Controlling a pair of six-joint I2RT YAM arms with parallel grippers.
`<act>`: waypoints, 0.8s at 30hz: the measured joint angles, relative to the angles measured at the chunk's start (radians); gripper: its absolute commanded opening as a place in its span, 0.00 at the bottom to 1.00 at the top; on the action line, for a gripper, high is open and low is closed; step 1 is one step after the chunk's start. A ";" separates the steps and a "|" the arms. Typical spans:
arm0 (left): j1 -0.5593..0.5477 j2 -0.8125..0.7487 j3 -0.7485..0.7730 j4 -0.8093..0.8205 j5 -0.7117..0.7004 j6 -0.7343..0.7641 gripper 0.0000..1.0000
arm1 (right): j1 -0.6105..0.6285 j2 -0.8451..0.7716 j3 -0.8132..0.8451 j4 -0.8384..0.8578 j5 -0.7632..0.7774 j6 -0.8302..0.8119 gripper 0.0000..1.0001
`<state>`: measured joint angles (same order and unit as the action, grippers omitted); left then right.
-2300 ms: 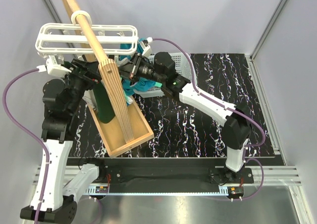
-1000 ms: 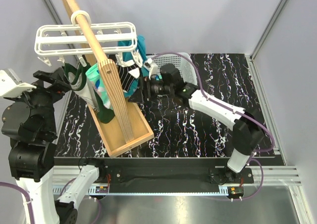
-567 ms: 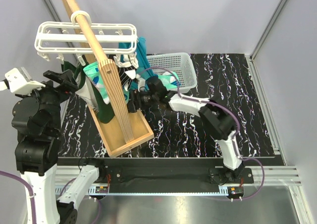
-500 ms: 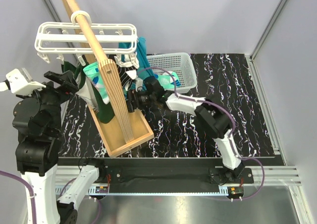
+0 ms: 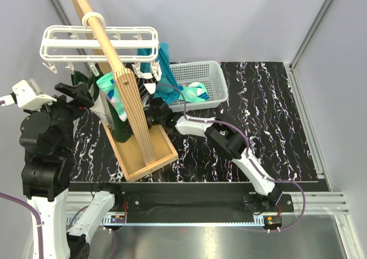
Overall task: Clip the socks to the hanger
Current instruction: Adjust the hanger on the clothesline.
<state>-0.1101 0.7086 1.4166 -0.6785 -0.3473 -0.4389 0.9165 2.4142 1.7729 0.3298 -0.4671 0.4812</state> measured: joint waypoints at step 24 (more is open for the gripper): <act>0.000 -0.001 -0.009 0.005 0.014 -0.033 0.83 | 0.052 0.096 0.129 0.039 0.302 0.034 0.00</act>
<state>-0.1101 0.7074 1.4075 -0.6739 -0.3336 -0.4717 0.9684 2.5103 1.9022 0.3683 -0.1650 0.5156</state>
